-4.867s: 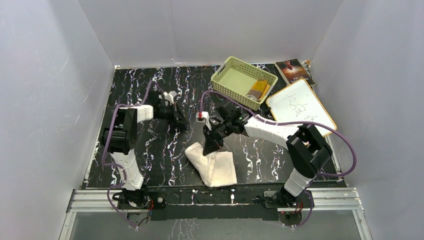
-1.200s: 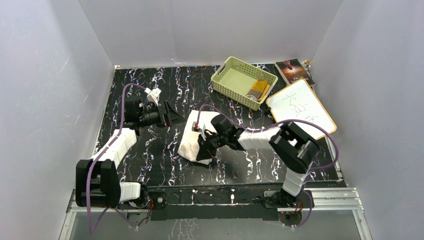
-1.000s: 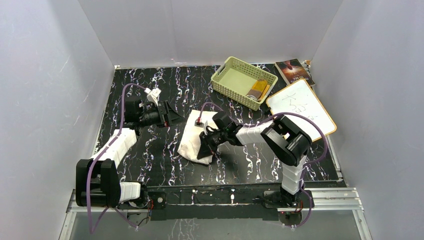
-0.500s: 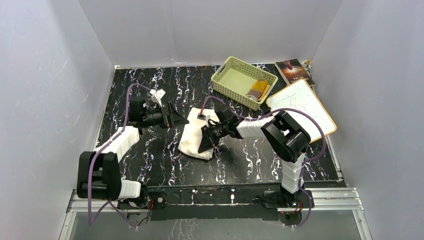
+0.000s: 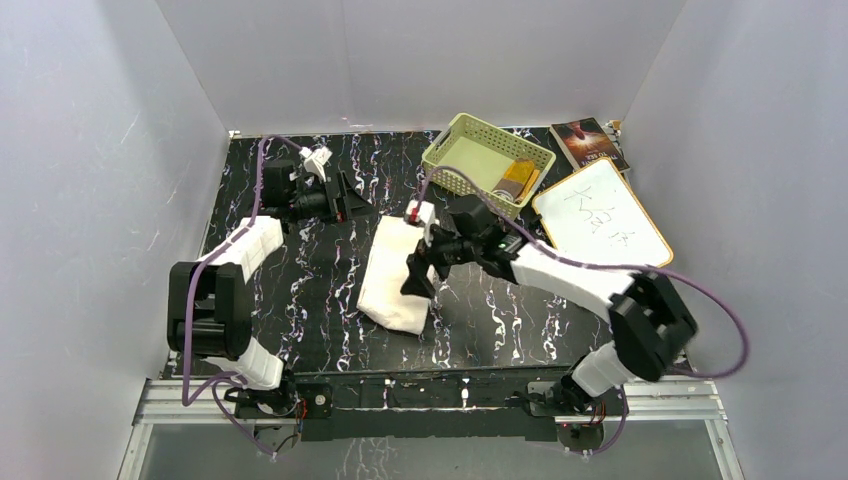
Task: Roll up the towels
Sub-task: Roll the towel at the center of the board.
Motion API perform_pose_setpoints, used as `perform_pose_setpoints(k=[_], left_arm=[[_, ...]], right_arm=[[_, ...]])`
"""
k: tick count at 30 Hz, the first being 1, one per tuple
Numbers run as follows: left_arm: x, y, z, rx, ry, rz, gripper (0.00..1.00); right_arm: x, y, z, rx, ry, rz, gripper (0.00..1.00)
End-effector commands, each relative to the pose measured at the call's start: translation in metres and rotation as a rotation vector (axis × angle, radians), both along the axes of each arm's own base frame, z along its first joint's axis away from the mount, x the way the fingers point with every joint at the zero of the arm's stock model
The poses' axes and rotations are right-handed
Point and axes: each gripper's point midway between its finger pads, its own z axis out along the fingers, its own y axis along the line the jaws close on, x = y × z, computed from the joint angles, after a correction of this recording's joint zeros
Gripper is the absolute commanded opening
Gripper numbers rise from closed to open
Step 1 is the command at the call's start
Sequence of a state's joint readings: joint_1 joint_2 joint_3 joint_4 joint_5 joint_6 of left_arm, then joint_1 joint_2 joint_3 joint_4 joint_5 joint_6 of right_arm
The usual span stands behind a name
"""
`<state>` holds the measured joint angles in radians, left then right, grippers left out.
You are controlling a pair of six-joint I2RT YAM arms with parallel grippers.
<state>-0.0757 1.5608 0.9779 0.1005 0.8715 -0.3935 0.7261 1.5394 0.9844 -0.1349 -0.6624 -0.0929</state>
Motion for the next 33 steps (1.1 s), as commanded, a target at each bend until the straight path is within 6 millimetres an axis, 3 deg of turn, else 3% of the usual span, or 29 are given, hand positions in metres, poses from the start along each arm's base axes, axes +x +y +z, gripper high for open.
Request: perform_pose_setpoints(k=[1,2,4,7,10,12,15,18,24,33], left_arm=[[0.009,-0.002,0.021,-0.026,-0.094,-0.043,0.98],[0.009,-0.004,0.025,-0.045,-0.119,-0.055,0.98],[0.006,-0.009,0.029,-0.097,-0.132,-0.078,0.98],[-0.005,-0.015,0.023,-0.113,-0.079,-0.104,0.98],[-0.029,-0.033,0.007,-0.108,0.01,-0.148,0.98],[-0.048,-0.045,-0.004,-0.1,0.083,-0.181,0.92],[-0.075,-0.053,-0.015,-0.131,0.194,-0.181,0.73],[-0.099,-0.057,-0.024,-0.199,0.308,-0.167,0.46],[-0.139,-0.055,-0.068,-0.174,0.468,-0.135,0.1],[-0.164,-0.03,-0.114,0.025,0.612,-0.021,0.0]], right_arm=[[0.05,-0.02,0.063,0.122,-0.249,-0.333,0.98],[0.066,-0.031,0.066,0.156,-0.249,-0.491,0.98],[0.067,-0.035,0.046,0.13,-0.213,-0.495,0.95],[0.062,-0.022,0.018,0.002,-0.096,-0.416,0.64],[0.05,-0.007,0.002,-0.05,-0.083,-0.38,0.22],[0.042,0.001,-0.01,-0.047,-0.042,-0.355,0.03],[0.033,0.01,-0.027,-0.054,0.053,-0.33,0.0],[0.02,0.021,-0.038,-0.039,0.127,-0.287,0.0],[-0.005,0.032,-0.063,-0.063,0.241,-0.199,0.0],[-0.042,0.015,-0.084,-0.146,0.333,-0.124,0.02]])
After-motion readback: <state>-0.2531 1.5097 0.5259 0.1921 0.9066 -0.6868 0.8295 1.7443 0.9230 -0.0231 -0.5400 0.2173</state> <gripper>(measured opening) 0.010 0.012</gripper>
